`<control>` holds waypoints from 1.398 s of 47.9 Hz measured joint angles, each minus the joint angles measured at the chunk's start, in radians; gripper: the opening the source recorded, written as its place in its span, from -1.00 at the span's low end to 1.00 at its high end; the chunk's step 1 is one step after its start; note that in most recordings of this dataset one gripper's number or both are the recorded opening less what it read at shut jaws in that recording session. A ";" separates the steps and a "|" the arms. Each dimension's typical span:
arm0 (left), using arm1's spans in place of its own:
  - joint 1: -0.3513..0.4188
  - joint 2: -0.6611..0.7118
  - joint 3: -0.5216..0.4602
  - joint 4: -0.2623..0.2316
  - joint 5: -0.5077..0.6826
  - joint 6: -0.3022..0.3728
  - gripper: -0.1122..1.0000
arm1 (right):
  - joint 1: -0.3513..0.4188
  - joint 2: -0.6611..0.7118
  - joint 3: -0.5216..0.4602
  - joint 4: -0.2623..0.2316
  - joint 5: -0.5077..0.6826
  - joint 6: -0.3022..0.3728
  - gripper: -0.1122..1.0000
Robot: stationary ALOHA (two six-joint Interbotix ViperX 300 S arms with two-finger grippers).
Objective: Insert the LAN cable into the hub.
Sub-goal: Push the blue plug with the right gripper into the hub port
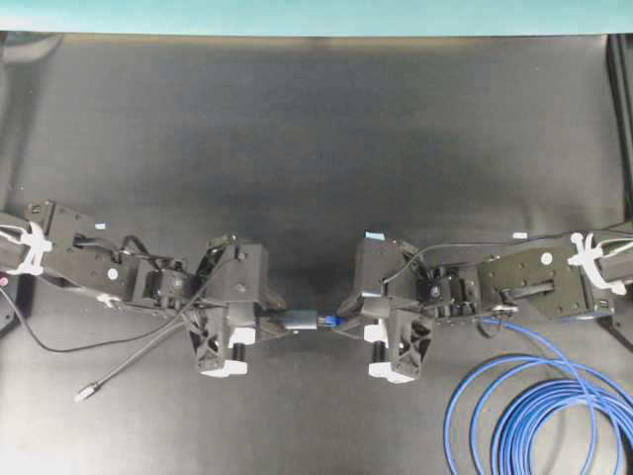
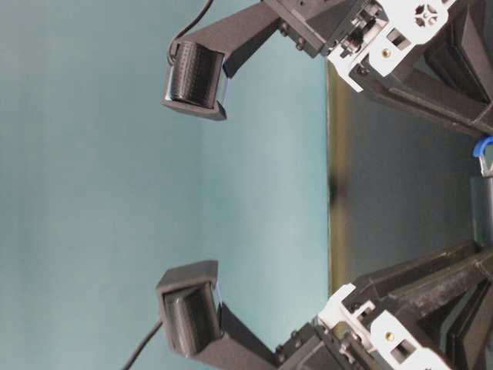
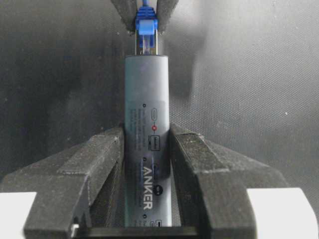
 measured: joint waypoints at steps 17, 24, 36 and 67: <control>0.005 0.003 -0.074 0.000 0.167 0.048 -0.29 | -0.006 0.021 -0.058 -0.025 0.106 -0.002 -0.56; 0.009 0.003 -0.077 0.000 0.170 0.049 -0.29 | -0.008 0.025 -0.061 -0.026 0.107 -0.002 -0.56; 0.011 0.003 -0.077 -0.002 0.170 0.049 -0.29 | -0.012 0.025 -0.061 -0.026 0.071 0.000 -0.56; 0.023 0.003 -0.083 0.000 0.140 0.064 -0.29 | -0.020 0.032 -0.060 -0.026 0.061 -0.002 -0.56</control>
